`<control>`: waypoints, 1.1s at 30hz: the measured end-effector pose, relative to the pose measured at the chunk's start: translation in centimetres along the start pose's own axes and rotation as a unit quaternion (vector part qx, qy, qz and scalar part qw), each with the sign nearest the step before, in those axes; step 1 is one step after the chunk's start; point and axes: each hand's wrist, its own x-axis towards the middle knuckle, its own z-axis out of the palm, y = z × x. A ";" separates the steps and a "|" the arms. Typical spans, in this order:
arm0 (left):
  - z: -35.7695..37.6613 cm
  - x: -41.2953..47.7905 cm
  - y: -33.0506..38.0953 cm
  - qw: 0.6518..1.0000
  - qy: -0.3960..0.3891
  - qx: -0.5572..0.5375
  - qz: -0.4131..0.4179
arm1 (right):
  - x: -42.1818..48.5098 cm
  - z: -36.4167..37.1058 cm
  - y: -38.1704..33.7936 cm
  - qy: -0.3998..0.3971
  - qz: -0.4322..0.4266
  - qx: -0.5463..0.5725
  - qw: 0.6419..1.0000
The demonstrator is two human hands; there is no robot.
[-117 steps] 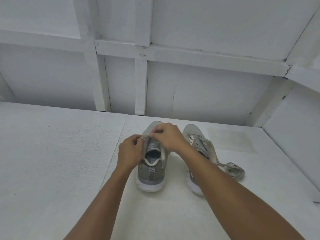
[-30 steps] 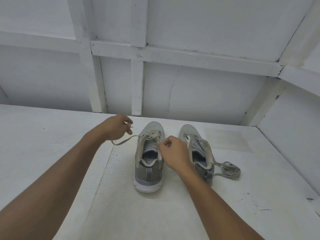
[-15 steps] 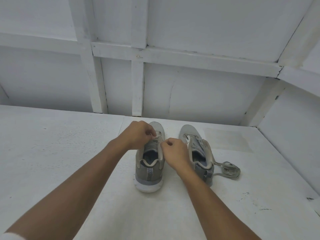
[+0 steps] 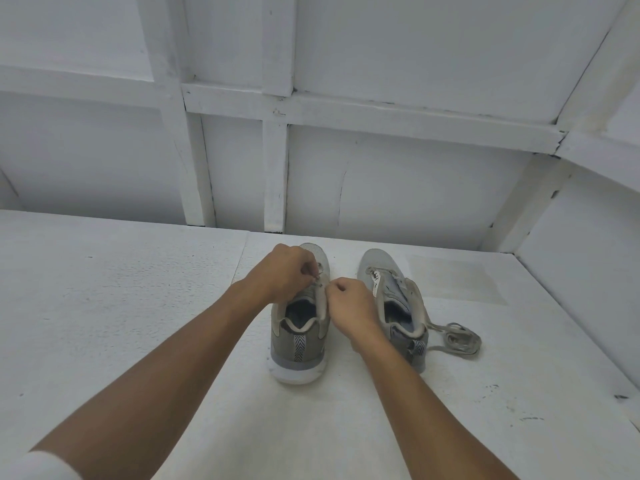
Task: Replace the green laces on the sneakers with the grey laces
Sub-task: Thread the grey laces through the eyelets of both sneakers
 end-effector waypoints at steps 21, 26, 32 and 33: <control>0.7 0.4 0.0 1.000 0.002 0.001 0.005 | 0.3 0.1 0.2 -0.016 0.011 0.016 1.000; 0.8 0.1 0.2 1.000 0.007 -0.009 0.000 | 0.8 0.2 0.6 -0.036 0.026 0.029 0.999; 1.1 -0.4 0.2 1.000 0.004 -0.012 0.012 | 1.4 0.0 0.7 -0.029 0.007 0.039 0.999; 1.0 -0.6 0.2 1.000 0.004 -0.010 0.018 | 1.6 0.0 0.6 -0.018 -0.002 0.032 0.999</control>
